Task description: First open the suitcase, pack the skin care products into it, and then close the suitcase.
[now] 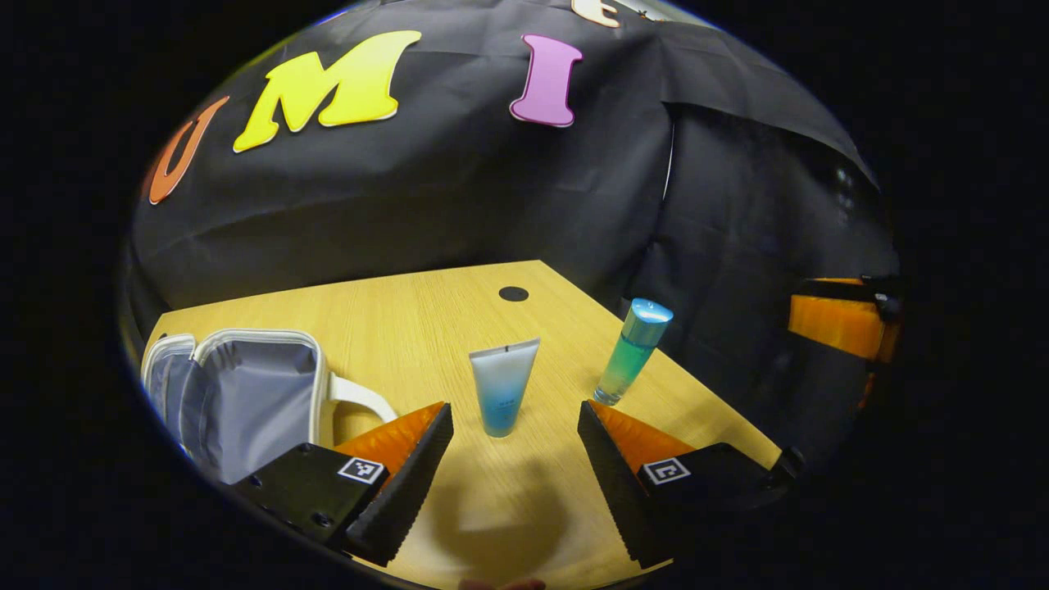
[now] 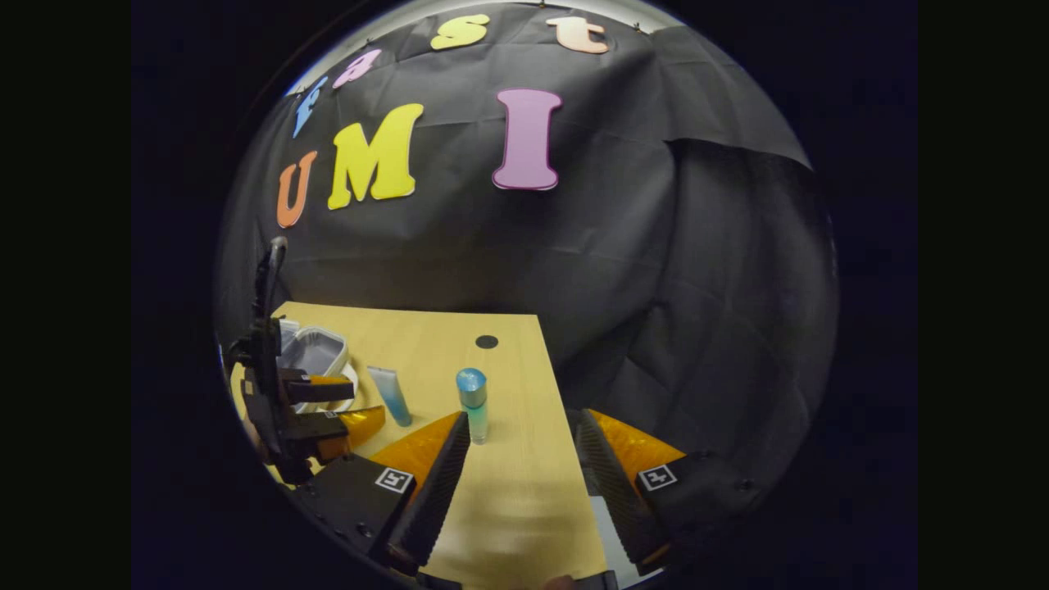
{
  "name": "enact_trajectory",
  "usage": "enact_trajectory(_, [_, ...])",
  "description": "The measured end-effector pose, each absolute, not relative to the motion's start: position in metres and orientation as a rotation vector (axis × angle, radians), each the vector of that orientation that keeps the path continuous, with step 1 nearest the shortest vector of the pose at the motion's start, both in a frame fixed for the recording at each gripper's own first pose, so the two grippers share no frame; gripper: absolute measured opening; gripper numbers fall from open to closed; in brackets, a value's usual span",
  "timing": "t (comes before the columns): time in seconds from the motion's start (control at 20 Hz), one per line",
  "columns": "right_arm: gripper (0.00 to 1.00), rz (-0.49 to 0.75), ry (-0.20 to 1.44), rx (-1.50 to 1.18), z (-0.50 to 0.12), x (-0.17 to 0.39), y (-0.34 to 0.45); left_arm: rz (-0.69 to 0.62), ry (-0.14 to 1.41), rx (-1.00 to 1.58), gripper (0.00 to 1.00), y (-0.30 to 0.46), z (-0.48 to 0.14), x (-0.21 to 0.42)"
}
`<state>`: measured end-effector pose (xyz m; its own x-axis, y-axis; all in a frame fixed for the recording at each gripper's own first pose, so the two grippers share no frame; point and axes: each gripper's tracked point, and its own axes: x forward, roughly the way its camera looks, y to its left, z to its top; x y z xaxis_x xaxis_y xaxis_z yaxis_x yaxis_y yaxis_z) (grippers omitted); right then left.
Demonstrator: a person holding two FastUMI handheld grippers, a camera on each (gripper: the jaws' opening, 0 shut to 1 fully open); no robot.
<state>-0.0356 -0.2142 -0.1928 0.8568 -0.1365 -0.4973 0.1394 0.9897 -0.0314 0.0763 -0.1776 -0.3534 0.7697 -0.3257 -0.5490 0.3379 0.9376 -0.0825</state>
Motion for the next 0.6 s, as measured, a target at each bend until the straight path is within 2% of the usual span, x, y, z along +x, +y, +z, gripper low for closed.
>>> enact_trajectory(0.35, [0.8,-0.194,0.617,0.028,-0.217,-0.042,-0.235,-0.271,0.649,-0.03,0.98,-0.17,-0.397,0.104])
enact_trajectory(0.6, [0.81,-0.206,0.638,0.022,-0.222,-0.048,-0.241,-0.277,0.681,-0.038,0.98,-0.174,-0.416,0.113])
